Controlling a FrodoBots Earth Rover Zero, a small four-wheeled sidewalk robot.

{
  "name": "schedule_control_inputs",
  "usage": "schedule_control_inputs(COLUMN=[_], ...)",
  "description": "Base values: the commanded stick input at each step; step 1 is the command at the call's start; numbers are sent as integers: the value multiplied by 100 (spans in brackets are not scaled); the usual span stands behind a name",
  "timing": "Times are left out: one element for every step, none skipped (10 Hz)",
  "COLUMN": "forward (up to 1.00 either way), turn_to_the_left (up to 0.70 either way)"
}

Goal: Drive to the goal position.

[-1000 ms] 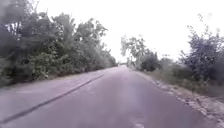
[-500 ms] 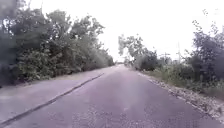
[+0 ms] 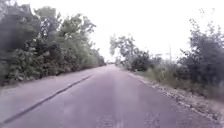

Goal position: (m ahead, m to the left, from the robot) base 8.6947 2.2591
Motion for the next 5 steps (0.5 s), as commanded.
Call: schedule_control_inputs(forward=[100,100,100,100,100], turn_to_the_left=[0,0,0,0,0])
